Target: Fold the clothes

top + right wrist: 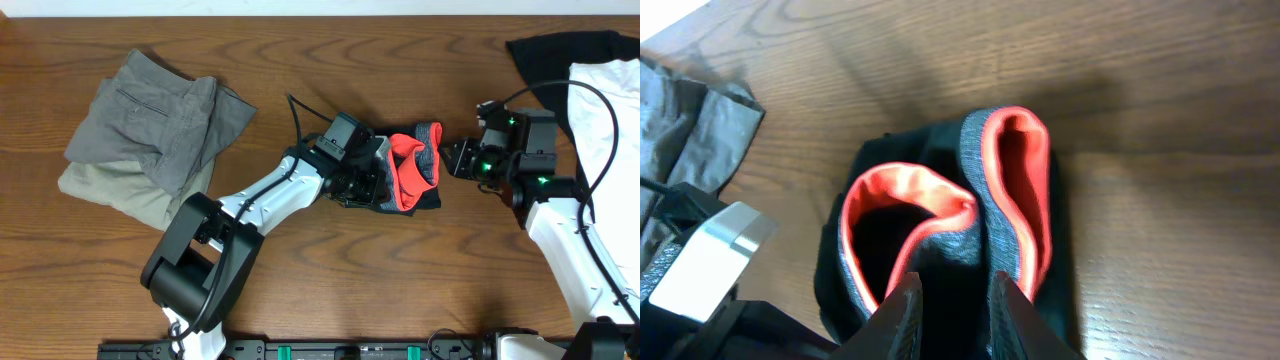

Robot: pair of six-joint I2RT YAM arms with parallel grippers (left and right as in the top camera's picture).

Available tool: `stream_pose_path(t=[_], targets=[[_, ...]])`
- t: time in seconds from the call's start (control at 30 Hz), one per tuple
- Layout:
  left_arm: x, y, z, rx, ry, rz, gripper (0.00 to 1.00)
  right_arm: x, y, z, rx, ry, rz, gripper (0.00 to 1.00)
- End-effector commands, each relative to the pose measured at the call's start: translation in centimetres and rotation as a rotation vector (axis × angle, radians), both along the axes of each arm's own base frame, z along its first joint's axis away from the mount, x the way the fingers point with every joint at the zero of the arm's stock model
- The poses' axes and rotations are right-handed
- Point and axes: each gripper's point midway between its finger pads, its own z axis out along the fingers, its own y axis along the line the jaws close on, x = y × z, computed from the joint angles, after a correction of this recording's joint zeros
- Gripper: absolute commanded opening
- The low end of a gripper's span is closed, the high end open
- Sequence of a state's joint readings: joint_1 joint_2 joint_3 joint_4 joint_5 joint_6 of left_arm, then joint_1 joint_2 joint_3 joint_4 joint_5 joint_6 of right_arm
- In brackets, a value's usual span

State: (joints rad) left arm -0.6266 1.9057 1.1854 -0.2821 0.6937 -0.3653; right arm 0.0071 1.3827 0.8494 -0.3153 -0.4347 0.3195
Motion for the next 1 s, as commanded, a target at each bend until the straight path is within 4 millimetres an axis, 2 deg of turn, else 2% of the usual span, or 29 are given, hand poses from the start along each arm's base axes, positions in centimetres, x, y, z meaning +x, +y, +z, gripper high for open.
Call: stream_pose_path(t=[0.0, 0.1, 0.2, 0.27, 0.3, 0.4, 0.5, 0.57, 0.67, 0.8, 0.97], targets=[[0.2, -0.1, 1.0, -0.027, -0.021, -0.015, 0.1, 0.0, 1.8, -0.1, 0.02, -0.002, 0.047, 0.21], [0.2, -0.1, 1.0, -0.026, -0.027, -0.019, 0.11, 0.2, 3.3, -0.9, 0.02, 0.001, 0.089, 0.24], [0.5, 0.1, 1.2, -0.027, -0.037, -0.019, 0.11, 0.4, 5.1, -2.4, 0.016, 0.016, 0.138, 0.22], [1.2, 1.0, 1.3, -0.006, -0.05, 0.012, 0.13, 0.4, 6.1, -3.5, 0.021, 0.035, 0.166, 0.2], [1.9, 1.9, 1.5, 0.017, -0.064, 0.043, 0.16, 0.3, 6.8, -4.1, 0.029, 0.046, 0.185, 0.18], [4.0, 5.0, 2.4, 0.084, -0.11, 0.141, 0.36, 0.3, 8.4, -5.9, 0.034, 0.048, 0.265, 0.16], [5.7, 8.0, 3.4, 0.129, -0.14, 0.229, 0.56, 0.3, 7.5, -9.0, -0.032, 0.11, 0.232, 0.16], [6.5, 9.4, 3.7, 0.13, -0.14, 0.264, 0.69, -0.3, 5.8, -11.7, -0.092, 0.21, 0.152, 0.16], [6.9, 11.0, 3.1, 0.15, -0.105, 0.305, 0.8, -1.7, 3.1, -14.6, -0.183, 0.34, 0.053, 0.16], [6.8, 11.5, 1.8, 0.162, -0.041, 0.333, 0.86, -2.5, 1.8, -15.3, -0.212, 0.389, 0.024, 0.16], [7.2, 10.8, 0.0, 0.142, 0.018, 0.361, 0.92, -2.5, 2.2, -15.2, -0.195, 0.388, 0.035, 0.17]])
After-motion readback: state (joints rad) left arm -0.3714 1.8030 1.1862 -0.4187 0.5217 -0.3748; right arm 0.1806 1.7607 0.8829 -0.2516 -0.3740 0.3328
